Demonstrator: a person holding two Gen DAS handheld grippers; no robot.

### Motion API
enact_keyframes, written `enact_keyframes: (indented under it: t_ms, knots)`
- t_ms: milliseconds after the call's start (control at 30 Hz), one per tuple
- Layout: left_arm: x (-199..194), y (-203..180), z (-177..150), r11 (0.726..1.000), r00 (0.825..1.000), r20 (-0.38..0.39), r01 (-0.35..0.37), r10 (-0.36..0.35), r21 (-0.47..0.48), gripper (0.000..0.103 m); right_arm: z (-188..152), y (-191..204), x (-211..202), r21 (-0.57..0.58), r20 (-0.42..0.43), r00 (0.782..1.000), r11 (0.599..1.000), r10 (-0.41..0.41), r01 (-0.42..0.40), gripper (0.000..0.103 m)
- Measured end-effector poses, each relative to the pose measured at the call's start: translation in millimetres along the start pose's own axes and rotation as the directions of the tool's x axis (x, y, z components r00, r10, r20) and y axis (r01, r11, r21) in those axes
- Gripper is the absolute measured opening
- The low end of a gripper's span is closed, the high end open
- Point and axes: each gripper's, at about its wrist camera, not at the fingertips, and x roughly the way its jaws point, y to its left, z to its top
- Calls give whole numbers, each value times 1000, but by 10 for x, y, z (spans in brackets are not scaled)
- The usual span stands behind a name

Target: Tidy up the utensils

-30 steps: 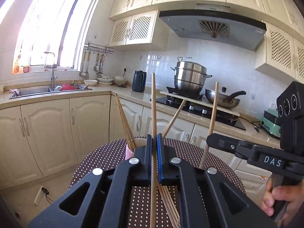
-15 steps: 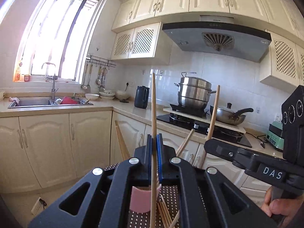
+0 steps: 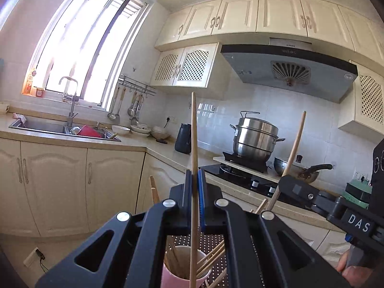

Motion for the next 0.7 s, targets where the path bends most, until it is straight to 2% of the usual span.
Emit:
enact_keyframes:
  t_ms: [200,300,700]
  knots:
    - [175,69,4,998,999,35,18,-16,-53,5,15,32,127,-40,51,998,999,-28,31,7]
    - [276,109,-41,997,999,31,24,-21,-76,5,-14,55,220,-73,50,998,996,-43,46,7]
    - [562,198,-392,995,999,-34,17,-20,-101,5,-337,-53,480,-65,-44,998,997,-34,31,7]
